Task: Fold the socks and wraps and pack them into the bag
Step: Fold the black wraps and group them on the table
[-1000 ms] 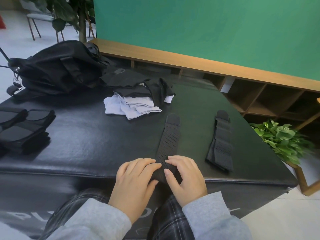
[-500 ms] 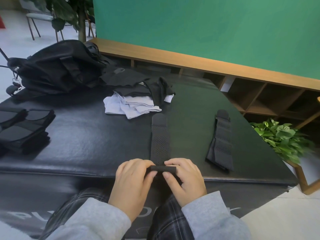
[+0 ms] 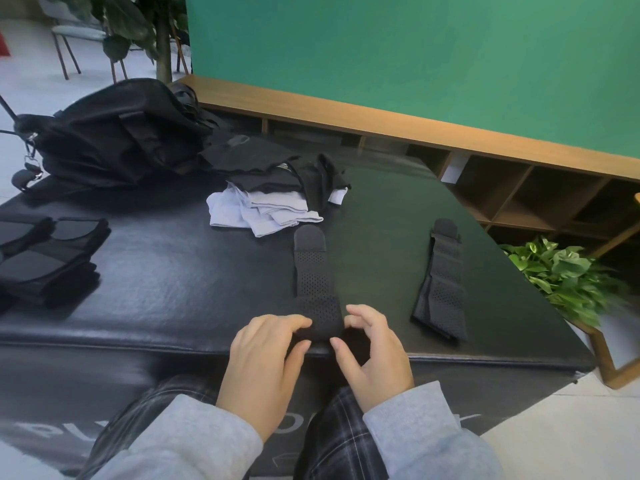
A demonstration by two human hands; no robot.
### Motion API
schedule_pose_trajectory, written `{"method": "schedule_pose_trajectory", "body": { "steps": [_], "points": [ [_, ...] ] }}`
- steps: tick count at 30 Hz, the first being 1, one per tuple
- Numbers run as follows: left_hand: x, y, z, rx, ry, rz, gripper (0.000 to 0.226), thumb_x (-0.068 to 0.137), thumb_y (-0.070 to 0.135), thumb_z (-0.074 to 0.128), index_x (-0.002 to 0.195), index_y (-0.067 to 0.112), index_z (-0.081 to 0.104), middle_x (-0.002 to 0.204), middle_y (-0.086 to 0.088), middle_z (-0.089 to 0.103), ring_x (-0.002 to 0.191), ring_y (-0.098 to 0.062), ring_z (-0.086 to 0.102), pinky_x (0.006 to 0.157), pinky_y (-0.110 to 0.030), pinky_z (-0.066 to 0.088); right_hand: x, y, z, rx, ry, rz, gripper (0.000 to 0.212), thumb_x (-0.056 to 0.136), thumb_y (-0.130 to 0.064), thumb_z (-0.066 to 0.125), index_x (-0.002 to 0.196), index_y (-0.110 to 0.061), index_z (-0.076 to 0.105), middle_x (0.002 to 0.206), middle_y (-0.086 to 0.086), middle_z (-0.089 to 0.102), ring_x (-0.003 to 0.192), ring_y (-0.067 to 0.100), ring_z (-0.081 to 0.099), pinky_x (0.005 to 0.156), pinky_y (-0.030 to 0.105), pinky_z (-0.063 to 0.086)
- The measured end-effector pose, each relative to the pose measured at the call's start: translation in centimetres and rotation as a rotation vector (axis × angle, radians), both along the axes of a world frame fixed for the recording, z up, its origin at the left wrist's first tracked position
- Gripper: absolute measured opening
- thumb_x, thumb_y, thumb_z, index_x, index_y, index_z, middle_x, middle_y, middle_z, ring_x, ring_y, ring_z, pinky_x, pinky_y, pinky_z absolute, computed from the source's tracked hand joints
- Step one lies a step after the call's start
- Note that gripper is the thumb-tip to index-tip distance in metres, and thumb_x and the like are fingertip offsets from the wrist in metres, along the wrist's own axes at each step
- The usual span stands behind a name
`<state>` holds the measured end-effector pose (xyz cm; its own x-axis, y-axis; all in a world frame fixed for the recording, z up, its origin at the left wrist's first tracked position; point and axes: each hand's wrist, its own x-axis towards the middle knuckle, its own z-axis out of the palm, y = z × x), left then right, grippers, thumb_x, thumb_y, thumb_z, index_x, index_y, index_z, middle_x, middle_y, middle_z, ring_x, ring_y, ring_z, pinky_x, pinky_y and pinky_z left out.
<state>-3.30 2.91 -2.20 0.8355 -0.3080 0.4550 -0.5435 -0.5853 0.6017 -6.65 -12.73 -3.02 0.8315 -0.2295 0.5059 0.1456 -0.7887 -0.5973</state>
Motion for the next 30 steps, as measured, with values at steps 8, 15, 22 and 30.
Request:
{"method": "schedule_pose_trajectory", "body": {
  "steps": [8, 15, 22, 30],
  "points": [
    [0.5, -0.1, -1.2, 0.016, -0.107, -0.016, 0.049, 0.075, 0.014, 0.075, 0.115, 0.028, 0.05, 0.102, 0.011, 0.062, 0.1, -0.004, 0.046, 0.086, -0.03, 0.039, 0.4, -0.5, -0.9, -0.166, -0.057, -0.002, 0.038, 0.079, -0.031, 0.05, 0.118, -0.032, 0.052, 0.092, -0.013, 0.061, 0.087, 0.001, 0.051, 0.079, 0.021, 0.041],
    [0.7, 0.0, -1.7, -0.051, -0.149, -0.014, 0.044, 0.078, 0.004, 0.071, 0.111, 0.026, 0.053, 0.099, 0.008, 0.051, 0.09, -0.007, 0.045, 0.078, -0.035, 0.05, 0.4, -0.6, -0.8, -0.129, -0.059, 0.039, 0.029, 0.082, -0.033, 0.05, 0.11, -0.038, 0.053, 0.09, -0.022, 0.051, 0.086, -0.001, 0.049, 0.078, 0.023, 0.042],
    [0.4, 0.1, -0.9, -0.083, -0.057, -0.031, 0.014, 0.088, 0.039, 0.044, 0.1, 0.036, 0.05, 0.099, 0.016, 0.055, 0.095, -0.001, 0.045, 0.085, -0.022, 0.036, -0.2, -0.4, -0.1, 0.054, -0.024, 0.059, 0.014, 0.087, -0.043, 0.044, 0.094, -0.043, 0.056, 0.1, -0.027, 0.06, 0.1, -0.003, 0.055, 0.086, 0.021, 0.044],
    [-0.3, 0.1, 0.0, -0.206, 0.217, 0.004, 0.03, 0.087, 0.023, 0.059, 0.084, 0.045, 0.037, 0.095, 0.021, 0.049, 0.099, -0.009, 0.048, 0.083, -0.017, 0.036, -0.7, 0.1, 0.2, 0.195, -0.065, 0.04, 0.033, 0.081, -0.028, 0.065, 0.088, -0.057, 0.051, 0.097, -0.031, 0.06, 0.091, -0.006, 0.058, 0.074, 0.004, 0.041]
  ]
}}
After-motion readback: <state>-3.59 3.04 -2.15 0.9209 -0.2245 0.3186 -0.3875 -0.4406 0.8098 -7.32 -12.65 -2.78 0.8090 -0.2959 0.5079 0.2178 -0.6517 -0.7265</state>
